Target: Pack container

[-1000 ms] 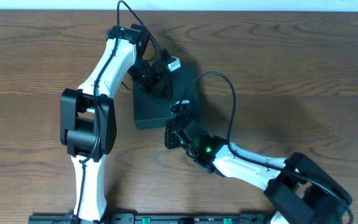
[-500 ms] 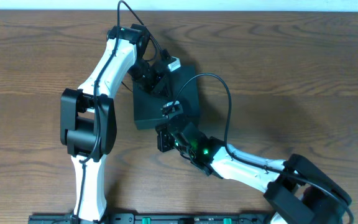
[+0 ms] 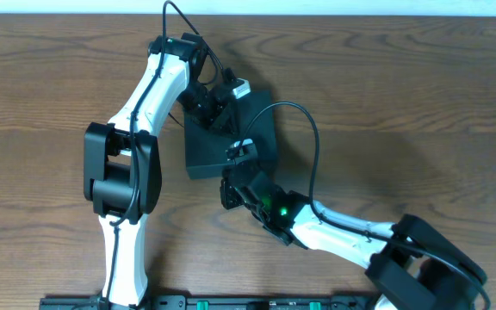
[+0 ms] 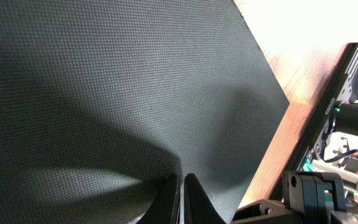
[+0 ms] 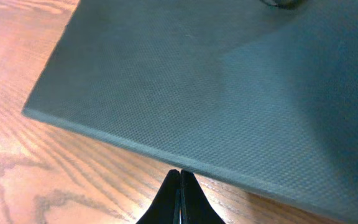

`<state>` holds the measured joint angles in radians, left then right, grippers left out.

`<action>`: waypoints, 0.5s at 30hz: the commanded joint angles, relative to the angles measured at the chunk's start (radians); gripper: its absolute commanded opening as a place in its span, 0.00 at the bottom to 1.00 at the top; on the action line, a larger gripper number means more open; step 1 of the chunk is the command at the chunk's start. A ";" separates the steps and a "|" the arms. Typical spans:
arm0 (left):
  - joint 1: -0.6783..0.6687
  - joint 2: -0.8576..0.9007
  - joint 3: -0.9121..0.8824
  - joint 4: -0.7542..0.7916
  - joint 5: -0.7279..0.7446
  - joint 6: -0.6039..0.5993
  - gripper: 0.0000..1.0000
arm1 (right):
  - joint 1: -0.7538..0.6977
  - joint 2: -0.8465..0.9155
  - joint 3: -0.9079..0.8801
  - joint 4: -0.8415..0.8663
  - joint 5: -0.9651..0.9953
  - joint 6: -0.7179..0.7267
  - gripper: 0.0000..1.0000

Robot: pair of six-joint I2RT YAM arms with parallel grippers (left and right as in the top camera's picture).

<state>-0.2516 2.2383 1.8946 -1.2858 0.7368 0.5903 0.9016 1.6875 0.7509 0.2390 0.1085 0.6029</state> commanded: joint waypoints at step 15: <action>0.193 -0.325 0.118 0.027 0.011 -0.191 0.06 | -0.328 -0.678 0.021 -0.410 0.082 -0.261 0.04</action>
<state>-0.1196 2.0174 1.9778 -1.2633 0.7452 0.4583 0.6331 1.0454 0.7635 -0.1406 0.1631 0.4309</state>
